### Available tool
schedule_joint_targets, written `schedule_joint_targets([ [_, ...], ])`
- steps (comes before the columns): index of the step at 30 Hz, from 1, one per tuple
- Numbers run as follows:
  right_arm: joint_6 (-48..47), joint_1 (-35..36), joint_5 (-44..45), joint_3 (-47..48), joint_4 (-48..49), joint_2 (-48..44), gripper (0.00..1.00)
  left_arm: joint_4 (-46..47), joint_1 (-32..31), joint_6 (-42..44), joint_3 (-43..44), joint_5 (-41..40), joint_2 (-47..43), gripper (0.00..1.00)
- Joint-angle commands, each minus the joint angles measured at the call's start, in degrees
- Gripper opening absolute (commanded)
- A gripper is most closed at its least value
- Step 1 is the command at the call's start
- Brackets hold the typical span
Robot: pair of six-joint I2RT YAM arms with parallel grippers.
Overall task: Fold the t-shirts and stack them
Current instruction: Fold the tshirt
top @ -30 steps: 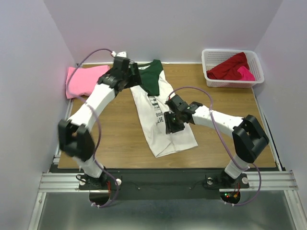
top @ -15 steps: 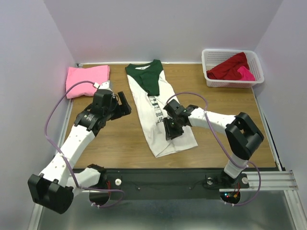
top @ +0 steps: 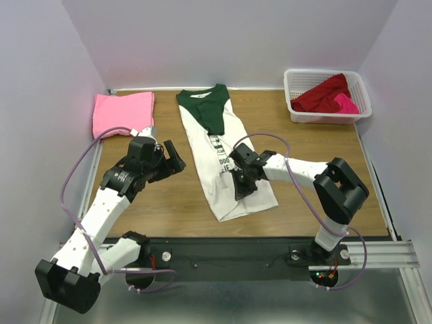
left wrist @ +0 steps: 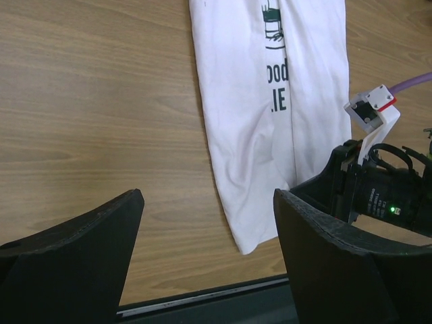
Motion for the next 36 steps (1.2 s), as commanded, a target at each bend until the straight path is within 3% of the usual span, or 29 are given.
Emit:
schedule_joint_targets([
  [1,2.05,0.62,-1.58,-1.5,1.22,-4.94,0.06,-2.13,-0.17,-0.63,-0.69,1.52,-2.04,0.89],
  [10,7.24,1.5,-5.8,-7.38,-1.24,-10.75,0.06,-8.72,-0.17,-1.07,-2.18,7.92,-1.6,0.88],
  [16,8.3,2.11,-5.1,-10.46,-1.24,-10.57,0.06,-8.55,-0.52,-2.64,-8.32,15.38,-0.81,0.86],
  [18,8.21,2.38,-5.1,-10.47,-1.24,-10.75,0.15,-7.15,-1.66,-3.79,-9.3,17.16,-0.28,0.86],
  [20,7.77,2.29,-5.27,-9.85,-1.24,-11.54,0.35,-5.75,-2.97,-5.89,-9.91,18.21,0.51,0.86],
  [25,4.44,1.68,2.62,-4.15,-7.12,-15.76,0.51,-1.62,-11.31,-12.31,-10.18,18.22,2.53,0.84],
  [29,1.71,-4.63,12.9,-4.48,-12.75,-18.21,0.51,4.0,-19.23,-17.94,-10.62,16.99,8.05,0.81],
  [33,-1.8,-17.36,13.1,-8.61,-13.11,-23.13,0.52,5.51,-23.98,-19.88,-9.74,14.45,13.59,0.75],
  [36,-3.3,-22.75,11.08,-11.16,-12.93,-24.63,0.54,7.71,-24.86,-20.14,-10.0,14.88,16.94,0.74],
])
